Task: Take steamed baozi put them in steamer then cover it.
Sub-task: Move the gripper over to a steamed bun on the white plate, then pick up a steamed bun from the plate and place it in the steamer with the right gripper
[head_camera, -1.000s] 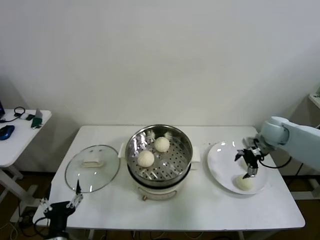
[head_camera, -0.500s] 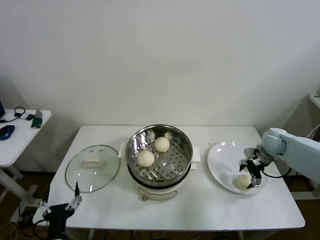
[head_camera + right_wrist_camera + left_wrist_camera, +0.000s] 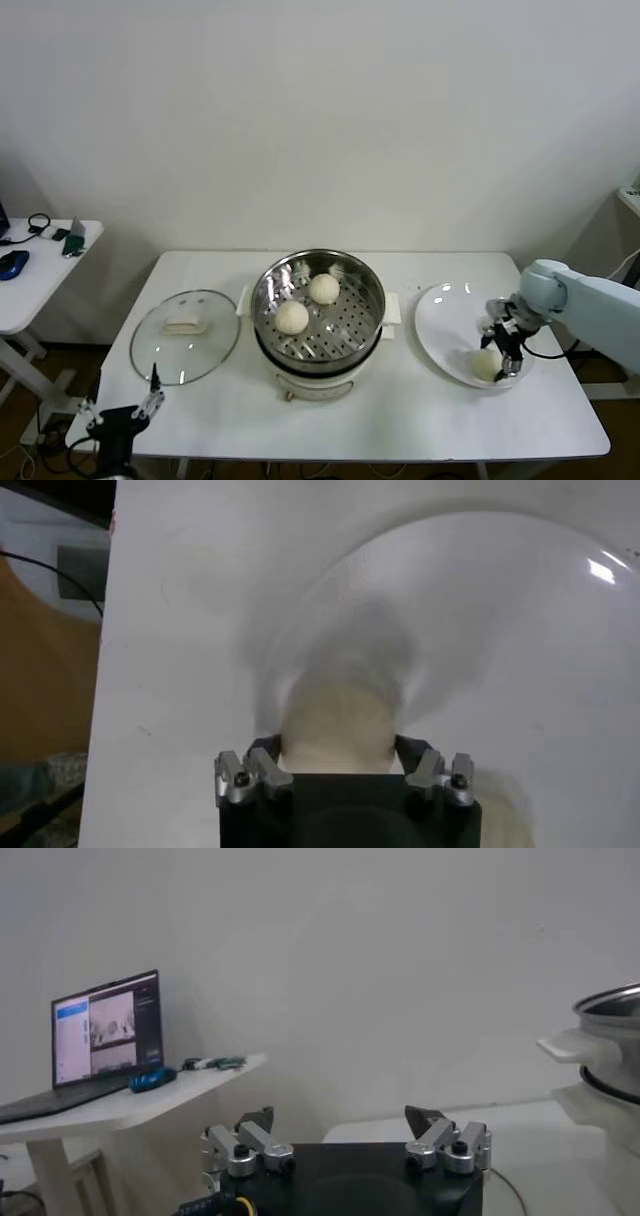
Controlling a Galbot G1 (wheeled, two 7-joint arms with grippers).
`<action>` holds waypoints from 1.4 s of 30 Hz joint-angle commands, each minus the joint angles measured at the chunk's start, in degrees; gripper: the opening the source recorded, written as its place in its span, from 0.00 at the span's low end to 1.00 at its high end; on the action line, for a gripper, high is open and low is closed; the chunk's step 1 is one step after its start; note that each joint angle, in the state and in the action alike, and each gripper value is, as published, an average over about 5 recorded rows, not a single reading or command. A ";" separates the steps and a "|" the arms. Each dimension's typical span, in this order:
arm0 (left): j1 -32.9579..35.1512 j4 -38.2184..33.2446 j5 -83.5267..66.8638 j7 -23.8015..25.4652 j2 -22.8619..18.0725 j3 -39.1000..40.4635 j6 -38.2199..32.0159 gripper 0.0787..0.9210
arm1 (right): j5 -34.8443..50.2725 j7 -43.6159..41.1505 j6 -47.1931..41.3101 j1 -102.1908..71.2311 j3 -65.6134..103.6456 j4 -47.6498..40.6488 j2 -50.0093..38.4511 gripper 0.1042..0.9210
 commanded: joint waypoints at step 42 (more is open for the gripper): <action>0.14 1.12 0.38 0.13 0.27 1.24 -0.64 0.88 | -7.74 -10.89 33.44 35.87 -9.79 19.64 34.76 0.71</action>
